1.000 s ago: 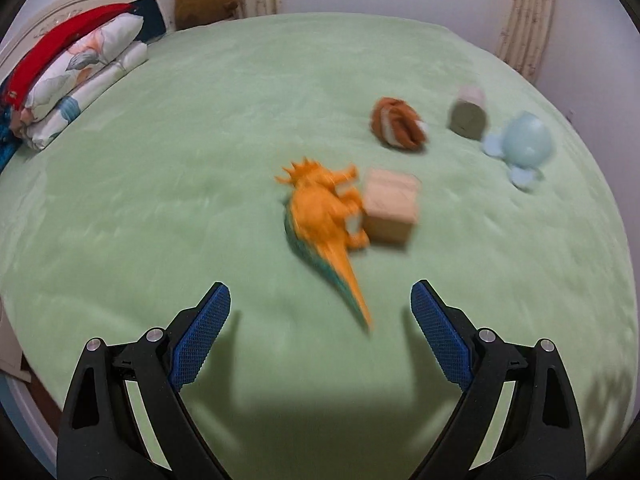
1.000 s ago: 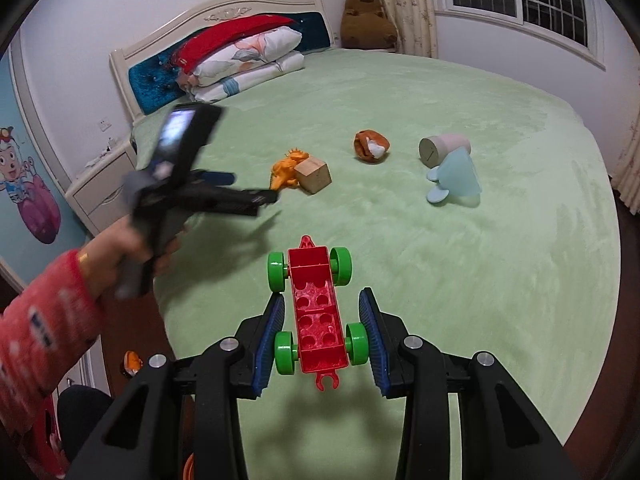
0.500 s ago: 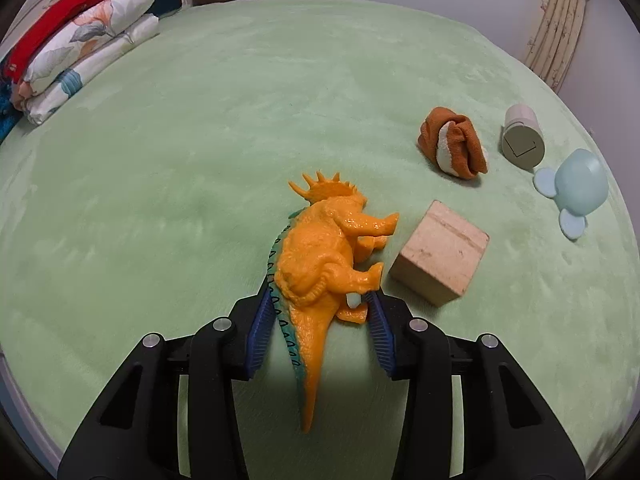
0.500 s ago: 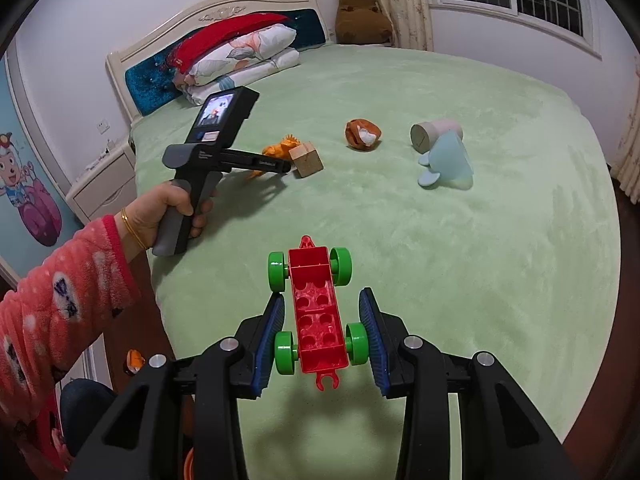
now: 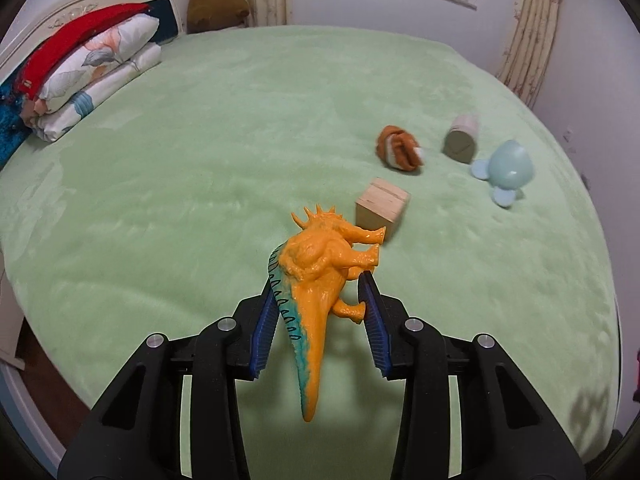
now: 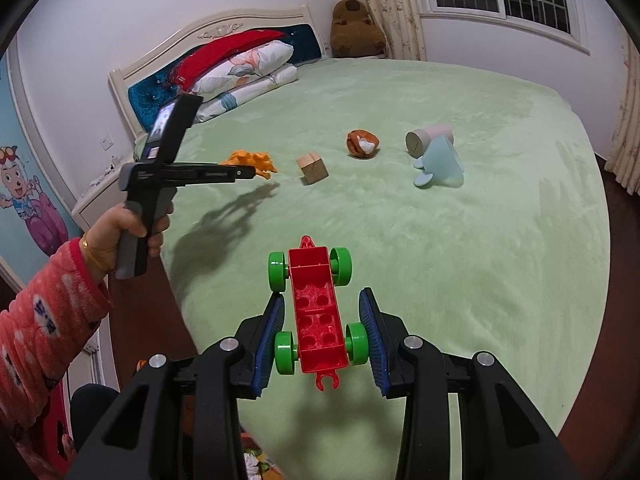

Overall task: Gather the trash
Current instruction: 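Carry the dinosaur and toy car to the basin and release both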

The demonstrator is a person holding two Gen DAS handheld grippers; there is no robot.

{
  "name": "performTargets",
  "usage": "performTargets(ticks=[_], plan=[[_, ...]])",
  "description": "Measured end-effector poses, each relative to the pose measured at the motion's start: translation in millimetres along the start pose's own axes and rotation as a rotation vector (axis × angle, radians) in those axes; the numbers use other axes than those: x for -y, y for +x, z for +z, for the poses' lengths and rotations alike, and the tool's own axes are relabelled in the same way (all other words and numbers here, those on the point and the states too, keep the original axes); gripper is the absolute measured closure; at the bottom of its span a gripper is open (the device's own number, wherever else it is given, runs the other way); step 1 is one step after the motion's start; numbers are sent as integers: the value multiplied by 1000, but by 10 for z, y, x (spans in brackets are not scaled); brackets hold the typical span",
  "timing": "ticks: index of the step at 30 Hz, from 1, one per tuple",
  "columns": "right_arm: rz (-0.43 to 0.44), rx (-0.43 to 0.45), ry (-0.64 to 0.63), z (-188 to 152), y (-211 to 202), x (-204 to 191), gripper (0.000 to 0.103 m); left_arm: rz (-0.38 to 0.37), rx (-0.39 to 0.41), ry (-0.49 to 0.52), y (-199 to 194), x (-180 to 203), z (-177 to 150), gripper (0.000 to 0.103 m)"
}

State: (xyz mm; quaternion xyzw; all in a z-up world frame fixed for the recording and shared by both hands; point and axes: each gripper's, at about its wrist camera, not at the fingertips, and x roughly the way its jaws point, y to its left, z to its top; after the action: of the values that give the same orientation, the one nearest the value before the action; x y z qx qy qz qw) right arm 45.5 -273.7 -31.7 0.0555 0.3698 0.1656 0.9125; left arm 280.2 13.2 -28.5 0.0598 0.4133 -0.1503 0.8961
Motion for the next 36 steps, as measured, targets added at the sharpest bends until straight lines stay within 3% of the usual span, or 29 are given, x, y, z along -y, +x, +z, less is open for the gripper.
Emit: performTargets(ticks=[7, 12, 19, 25, 30, 36], plan=[[22, 5, -28, -190, -247, -205, 64, -48, 41, 77, -648, 219, -502, 64], [46, -11, -71, -441, -450, -408, 64, -99, 64, 154, -1305, 427, -1114, 64], [100, -96, -123, -928, -523, -727, 64, -200, -1, 203, -1854, 735, -2018, 64], [142, -285, -93, -1482, -124, -836, 64, -280, -196, 173, -1544, 967, -2765, 64], [138, -458, -64, -1983, 335, -850, 64, -296, -457, 115, -876, 1120, -3360, 64], [115, -571, -37, -2365, 606, -818, 64, -275, -594, 101, -442, 1262, -3712, 64]])
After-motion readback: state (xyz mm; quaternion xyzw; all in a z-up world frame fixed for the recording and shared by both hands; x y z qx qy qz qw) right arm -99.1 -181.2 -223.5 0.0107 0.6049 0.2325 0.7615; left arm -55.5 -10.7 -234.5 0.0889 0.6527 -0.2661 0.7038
